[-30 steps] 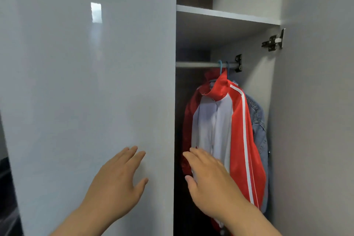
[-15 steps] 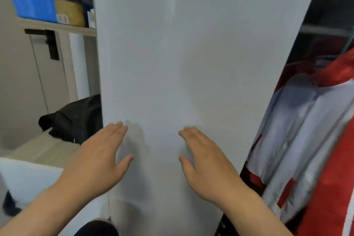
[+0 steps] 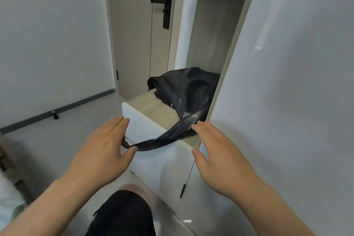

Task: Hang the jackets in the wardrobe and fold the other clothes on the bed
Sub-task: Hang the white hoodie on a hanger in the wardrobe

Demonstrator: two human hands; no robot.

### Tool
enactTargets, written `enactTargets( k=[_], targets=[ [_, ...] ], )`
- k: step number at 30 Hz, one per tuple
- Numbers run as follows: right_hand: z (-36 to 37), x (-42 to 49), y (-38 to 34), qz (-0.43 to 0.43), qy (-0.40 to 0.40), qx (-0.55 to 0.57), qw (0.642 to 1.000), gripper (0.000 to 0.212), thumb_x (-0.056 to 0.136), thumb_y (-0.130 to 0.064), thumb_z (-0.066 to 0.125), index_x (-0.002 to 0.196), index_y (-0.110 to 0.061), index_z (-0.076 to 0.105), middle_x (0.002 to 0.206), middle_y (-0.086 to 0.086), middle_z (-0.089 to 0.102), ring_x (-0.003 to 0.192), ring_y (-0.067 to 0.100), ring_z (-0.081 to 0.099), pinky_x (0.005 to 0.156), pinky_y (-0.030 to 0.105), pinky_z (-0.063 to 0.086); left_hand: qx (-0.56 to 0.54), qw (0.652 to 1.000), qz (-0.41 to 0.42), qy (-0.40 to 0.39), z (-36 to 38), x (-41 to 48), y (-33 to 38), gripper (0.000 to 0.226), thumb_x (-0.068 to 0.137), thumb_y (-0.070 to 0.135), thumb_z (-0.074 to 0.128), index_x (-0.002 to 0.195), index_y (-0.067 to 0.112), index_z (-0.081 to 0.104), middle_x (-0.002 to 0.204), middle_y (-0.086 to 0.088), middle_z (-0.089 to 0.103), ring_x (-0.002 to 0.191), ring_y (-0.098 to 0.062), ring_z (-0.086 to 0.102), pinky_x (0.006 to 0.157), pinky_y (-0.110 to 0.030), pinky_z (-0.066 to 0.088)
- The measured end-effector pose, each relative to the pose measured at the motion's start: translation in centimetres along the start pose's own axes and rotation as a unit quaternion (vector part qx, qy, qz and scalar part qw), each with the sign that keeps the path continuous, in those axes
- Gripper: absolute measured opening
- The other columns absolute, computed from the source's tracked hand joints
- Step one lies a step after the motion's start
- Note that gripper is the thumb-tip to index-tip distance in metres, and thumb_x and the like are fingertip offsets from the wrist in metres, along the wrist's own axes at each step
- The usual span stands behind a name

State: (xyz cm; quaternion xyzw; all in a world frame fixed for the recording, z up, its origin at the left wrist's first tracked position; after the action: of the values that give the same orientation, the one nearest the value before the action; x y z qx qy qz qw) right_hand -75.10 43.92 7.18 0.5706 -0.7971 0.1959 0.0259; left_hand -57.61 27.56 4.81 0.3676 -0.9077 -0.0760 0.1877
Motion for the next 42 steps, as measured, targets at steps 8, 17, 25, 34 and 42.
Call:
enactTargets(
  k=[8,17,25,34,42],
  targets=[
    [4.6,6.9,-6.1,-0.080,-0.023,0.033,0.996,0.046,0.096,-0.027,0.056,0.139,-0.027,0.040,0.138,-0.015,0.040,0.124,0.008,0.040,0.096,0.021,0.037,0.033,0.996,-0.077,0.014,-1.3,-0.6,-7.8,0.080,0.091,0.053,0.053,0.156,0.019,0.019,0.162,0.000,0.020,0.149,-0.014,0.018,0.118,-0.027,0.012],
    [9.0,11.7,-11.4,-0.130,-0.067,0.056,0.988,0.050,0.099,-0.029,0.050,0.146,-0.027,0.035,0.154,-0.013,0.029,0.143,0.007,0.022,0.109,0.021,0.025,0.057,0.989,-0.137,0.021,-4.2,-2.5,-13.7,0.079,0.092,0.051,0.055,0.155,0.018,0.022,0.162,-0.001,0.022,0.149,-0.016,0.020,0.118,-0.027,0.014],
    [12.6,13.9,-11.7,-0.131,-0.066,0.083,0.986,0.050,0.099,-0.029,0.051,0.146,-0.029,0.035,0.154,-0.016,0.029,0.144,0.001,0.014,0.108,0.017,0.019,0.066,0.984,-0.165,0.007,-3.3,-1.8,-18.1,0.078,0.090,0.050,0.058,0.154,0.017,0.027,0.160,-0.001,0.027,0.148,-0.016,0.024,0.116,-0.027,0.015],
    [24.0,21.0,-7.9,-0.083,-0.140,0.114,0.980,0.047,0.100,-0.031,0.048,0.145,-0.031,0.033,0.149,-0.020,0.030,0.137,-0.001,0.019,0.103,0.015,0.021,0.060,0.979,-0.183,-0.070,7.4,5.8,-22.5,0.075,0.083,0.034,0.074,0.144,0.003,0.045,0.149,-0.015,0.044,0.140,-0.029,0.040,0.113,-0.032,0.022],
    [30.8,30.4,-10.0,-0.080,-0.212,0.105,0.968,0.053,0.100,-0.028,0.047,0.151,-0.024,0.030,0.161,-0.006,0.023,0.150,0.011,0.014,0.118,0.028,0.020,0.077,0.958,-0.262,-0.081,10.0,11.1,-29.3,0.072,0.082,0.032,0.075,0.142,0.002,0.048,0.146,-0.017,0.047,0.135,-0.034,0.045,0.112,-0.039,0.031]
  ],
)
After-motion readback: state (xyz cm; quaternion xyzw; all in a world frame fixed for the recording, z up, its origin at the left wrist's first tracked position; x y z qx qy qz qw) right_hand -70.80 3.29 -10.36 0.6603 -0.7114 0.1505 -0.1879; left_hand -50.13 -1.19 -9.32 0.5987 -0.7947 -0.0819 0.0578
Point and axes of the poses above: each hand's wrist, its own x-axis towards the middle knuckle, its own z-axis out of the palm, y = z × x, the point moved 7 cm from there along x, towards the middle knuckle
